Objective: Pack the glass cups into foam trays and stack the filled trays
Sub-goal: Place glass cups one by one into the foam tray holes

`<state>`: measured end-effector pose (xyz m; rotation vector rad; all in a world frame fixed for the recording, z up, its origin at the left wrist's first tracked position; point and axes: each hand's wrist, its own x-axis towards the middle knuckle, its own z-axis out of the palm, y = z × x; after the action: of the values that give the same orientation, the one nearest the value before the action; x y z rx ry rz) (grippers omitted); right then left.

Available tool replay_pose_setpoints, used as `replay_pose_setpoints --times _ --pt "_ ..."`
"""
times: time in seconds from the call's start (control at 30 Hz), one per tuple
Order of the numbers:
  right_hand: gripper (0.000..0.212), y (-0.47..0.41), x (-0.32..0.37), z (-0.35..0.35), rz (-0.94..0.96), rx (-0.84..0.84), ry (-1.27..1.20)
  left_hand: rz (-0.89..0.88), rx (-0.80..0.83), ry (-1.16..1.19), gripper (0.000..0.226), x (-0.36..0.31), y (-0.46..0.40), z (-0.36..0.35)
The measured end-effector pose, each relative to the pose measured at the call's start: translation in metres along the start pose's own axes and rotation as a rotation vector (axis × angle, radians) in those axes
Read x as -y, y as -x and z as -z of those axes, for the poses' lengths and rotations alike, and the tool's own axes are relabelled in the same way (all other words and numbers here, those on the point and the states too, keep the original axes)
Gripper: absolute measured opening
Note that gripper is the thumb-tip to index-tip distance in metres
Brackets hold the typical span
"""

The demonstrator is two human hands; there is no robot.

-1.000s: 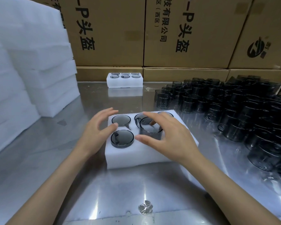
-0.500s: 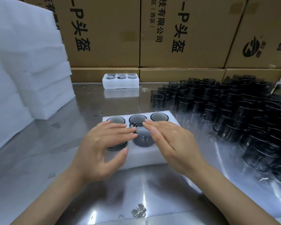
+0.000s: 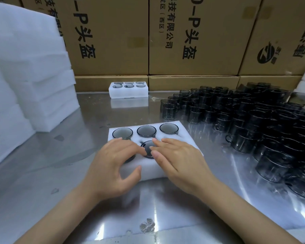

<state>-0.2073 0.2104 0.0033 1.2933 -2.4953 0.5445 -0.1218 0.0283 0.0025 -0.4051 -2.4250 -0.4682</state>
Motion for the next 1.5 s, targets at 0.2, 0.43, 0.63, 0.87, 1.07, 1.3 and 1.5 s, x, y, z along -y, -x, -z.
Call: replay_pose_setpoints --times 0.2,0.43,0.63,0.87,1.07,1.3,1.5 --pt "0.032 -0.011 -0.023 0.005 -0.201 -0.469 -0.650 -0.078 -0.012 -0.157 0.037 0.007 0.005 -0.008" --pt "0.043 -0.022 -0.097 -0.002 -0.910 -0.610 -1.067 -0.141 -0.049 -0.299 0.042 0.013 0.003 -0.013" --pt "0.055 -0.036 -0.117 0.001 -1.041 -0.590 -1.164 -0.124 -0.056 -0.268 0.041 0.017 0.003 -0.013" --pt "0.036 -0.041 -0.123 -0.003 -1.040 -0.455 -1.079 -0.116 -0.065 -0.242 0.041 0.022 0.002 -0.012" --pt "0.014 -0.036 -0.107 -0.002 -0.976 -0.296 -1.046 -0.029 -0.031 -0.207 0.046 0.022 0.003 -0.008" --pt "0.025 -0.028 -0.104 -0.004 -0.800 -0.542 -0.520 -0.038 -0.073 -0.212 0.043 0.020 0.006 -0.009" --pt "0.038 -0.029 -0.126 -0.017 -0.668 -0.333 -0.256 -0.099 -0.138 -0.227 0.040 0.020 0.007 -0.011"
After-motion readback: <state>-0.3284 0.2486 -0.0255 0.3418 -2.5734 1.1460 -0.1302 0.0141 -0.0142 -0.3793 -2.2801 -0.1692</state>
